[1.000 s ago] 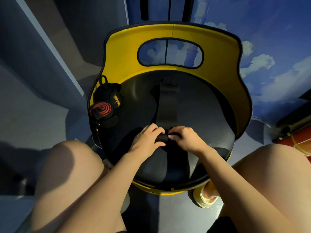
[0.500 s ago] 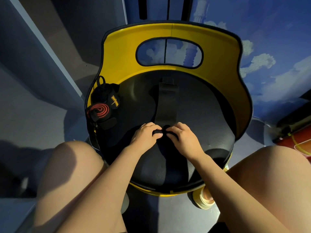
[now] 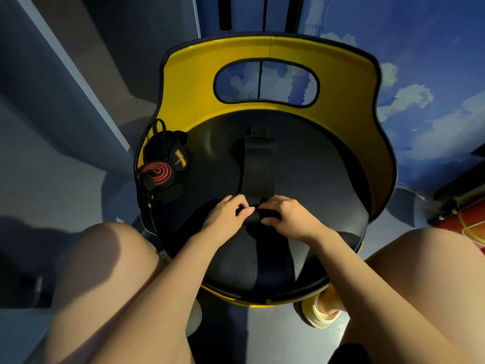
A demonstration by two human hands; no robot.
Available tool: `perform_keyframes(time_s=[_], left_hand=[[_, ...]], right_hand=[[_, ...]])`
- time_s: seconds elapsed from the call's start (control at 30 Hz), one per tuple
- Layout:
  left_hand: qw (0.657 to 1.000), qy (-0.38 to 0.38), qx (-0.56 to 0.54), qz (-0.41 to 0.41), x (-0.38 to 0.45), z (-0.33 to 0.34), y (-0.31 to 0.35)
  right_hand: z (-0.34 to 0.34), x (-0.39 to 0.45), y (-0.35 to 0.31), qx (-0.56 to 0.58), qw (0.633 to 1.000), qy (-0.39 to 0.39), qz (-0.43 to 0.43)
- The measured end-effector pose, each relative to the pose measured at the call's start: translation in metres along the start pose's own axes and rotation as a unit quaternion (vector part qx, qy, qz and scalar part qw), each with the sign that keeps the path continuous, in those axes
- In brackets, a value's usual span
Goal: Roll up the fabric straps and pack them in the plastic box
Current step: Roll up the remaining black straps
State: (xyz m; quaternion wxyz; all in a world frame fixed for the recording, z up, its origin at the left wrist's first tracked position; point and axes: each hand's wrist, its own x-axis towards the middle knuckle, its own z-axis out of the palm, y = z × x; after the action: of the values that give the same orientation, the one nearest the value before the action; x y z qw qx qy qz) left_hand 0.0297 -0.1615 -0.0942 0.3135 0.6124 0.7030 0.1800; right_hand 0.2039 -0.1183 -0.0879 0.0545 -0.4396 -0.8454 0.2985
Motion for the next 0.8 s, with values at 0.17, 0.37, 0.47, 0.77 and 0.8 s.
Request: perform_keyframes(time_s=[0.17,0.37,0.47,0.77,0.8], left_hand=[[0.998,-0.046,0.025,0.017,-0.01,0.0,-0.005],[0.995,-0.055,0.061,0.061,-0.021,-0.001,-0.004],[0.992,-0.025,0.08,0.092,-0.022,0.0,-0.005],[0.997,-0.055,0.007,0.046,-0.002,-0.004,-0.005],[0.998,-0.06,0.008,0.036,0.001,-0.006,-0.005]], right_hand=[[-0.003,0.001,-0.002,0.007,0.997,-0.071,0.02],[-0.007,0.001,0.0,0.064,0.986,-0.137,0.074],[-0.006,0.0,0.0,0.061,0.988,-0.12,0.078],[0.013,-0.009,-0.005,0.029,0.992,0.122,0.003],[0.015,-0.012,-0.005,0.005,0.992,0.125,-0.019]])
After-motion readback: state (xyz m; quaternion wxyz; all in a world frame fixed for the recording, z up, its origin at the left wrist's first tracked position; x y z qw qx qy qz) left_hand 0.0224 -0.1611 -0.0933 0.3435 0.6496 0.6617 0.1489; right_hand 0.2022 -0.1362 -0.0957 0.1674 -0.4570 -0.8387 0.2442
